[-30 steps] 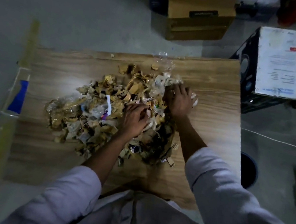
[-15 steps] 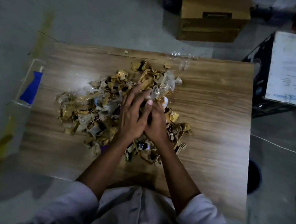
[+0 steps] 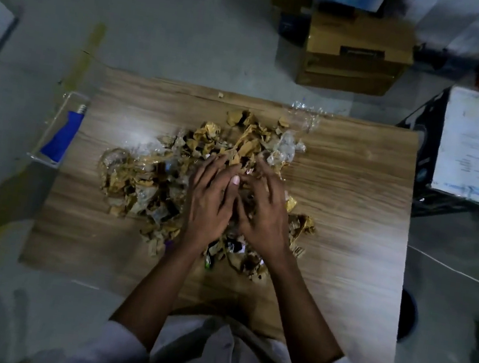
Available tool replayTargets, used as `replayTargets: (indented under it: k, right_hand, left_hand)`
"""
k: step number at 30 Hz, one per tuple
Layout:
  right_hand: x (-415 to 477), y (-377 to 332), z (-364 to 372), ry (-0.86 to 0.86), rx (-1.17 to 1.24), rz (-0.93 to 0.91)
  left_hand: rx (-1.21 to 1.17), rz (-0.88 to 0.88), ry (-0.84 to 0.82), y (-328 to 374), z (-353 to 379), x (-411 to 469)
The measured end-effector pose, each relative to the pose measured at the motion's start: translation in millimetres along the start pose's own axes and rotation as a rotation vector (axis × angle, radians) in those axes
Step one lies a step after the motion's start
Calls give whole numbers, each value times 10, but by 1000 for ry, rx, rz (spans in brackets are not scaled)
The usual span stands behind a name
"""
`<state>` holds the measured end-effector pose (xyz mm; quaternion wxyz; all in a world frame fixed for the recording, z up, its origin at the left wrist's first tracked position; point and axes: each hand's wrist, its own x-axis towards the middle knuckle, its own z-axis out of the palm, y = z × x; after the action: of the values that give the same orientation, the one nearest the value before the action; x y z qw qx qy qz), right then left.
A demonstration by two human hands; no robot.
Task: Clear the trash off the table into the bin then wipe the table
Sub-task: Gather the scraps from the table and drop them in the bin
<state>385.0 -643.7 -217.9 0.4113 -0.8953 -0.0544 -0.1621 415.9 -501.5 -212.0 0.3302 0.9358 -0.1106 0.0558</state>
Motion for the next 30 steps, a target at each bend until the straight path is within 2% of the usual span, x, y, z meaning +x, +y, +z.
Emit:
replayTargets:
  k: [2, 6, 8, 12, 15, 18, 20, 22, 25, 30]
  right_hand:
    - [-4, -68, -4, 83, 12, 25]
    - [-91, 45, 123, -7, 92, 152]
    - [-116, 53, 50, 35, 101, 166]
    - [-10, 177, -69, 230, 17, 217]
    - [251, 419, -121, 287, 50, 268]
    - [602, 657, -151, 276, 34, 326]
    - [856, 827, -154, 263, -9, 357]
    - [1136, 1029, -170, 220, -78, 409]
    - [1562, 1314, -161, 35, -154, 589]
    - [1990, 1603, 39, -275, -65, 802]
  left_hand:
    - [11, 0, -21, 40, 16, 10]
    - [61, -40, -262, -81, 229, -58]
    - [27, -7, -250, -122, 251, -111]
    - [-97, -44, -152, -71, 168, -29]
    - [-135, -51, -249, 84, 127, 152]
    - [-108, -5, -309, 176, 163, 356]
    - [-93, -35, -330, 190, 202, 499]
    - [-92, -75, -356, 159, 252, 619]
    - [-80, -64, -364, 80, 326, 710]
    - [-23, -78, -391, -99, 425, 744]
